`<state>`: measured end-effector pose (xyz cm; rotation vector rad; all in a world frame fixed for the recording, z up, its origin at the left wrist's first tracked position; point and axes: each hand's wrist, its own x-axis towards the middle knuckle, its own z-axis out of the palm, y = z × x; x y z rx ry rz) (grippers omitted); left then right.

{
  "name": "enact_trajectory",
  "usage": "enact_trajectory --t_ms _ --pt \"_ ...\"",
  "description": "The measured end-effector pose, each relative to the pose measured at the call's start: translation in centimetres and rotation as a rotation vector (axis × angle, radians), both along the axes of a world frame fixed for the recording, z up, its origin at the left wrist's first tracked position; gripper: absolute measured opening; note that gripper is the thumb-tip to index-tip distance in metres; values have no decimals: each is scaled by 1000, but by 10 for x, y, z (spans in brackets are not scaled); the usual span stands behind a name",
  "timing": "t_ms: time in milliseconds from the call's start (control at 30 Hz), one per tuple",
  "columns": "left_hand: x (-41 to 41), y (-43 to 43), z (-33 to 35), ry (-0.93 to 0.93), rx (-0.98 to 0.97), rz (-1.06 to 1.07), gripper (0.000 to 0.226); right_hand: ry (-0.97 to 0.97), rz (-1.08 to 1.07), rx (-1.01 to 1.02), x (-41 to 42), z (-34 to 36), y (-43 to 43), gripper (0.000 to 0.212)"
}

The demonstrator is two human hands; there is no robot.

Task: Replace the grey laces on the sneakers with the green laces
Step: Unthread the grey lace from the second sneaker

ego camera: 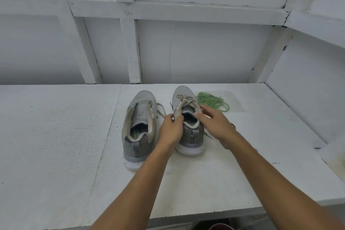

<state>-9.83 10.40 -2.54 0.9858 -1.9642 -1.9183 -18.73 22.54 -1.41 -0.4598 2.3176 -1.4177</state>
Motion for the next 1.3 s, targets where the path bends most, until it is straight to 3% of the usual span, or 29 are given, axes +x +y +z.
enact_trajectory --t_ms 67,267,700,1000,1067,1133,1200,1300 --pt "0 1 0 -3 -33 -5 24 -22 -20 -51 -2 -7 -8 71" --pt "2 9 -7 -21 -77 19 45 -5 -14 -52 0 -6 -5 54" --pt "29 29 -13 12 -82 7 18 16 -3 -86 19 -13 17 30" --pt "33 28 -6 36 -145 27 47 67 -5 -8 21 -7 19 32" --pt "32 27 -1 25 -231 85 55 127 0 66 22 2 20 37" --pt "29 24 1 49 -300 123 41 315 17 144 18 11 19 41" --pt "23 22 2 78 -320 128 27 499 75 134 13 19 14 33" --pt "15 17 0 115 -343 151 22 663 220 152 5 21 3 16"
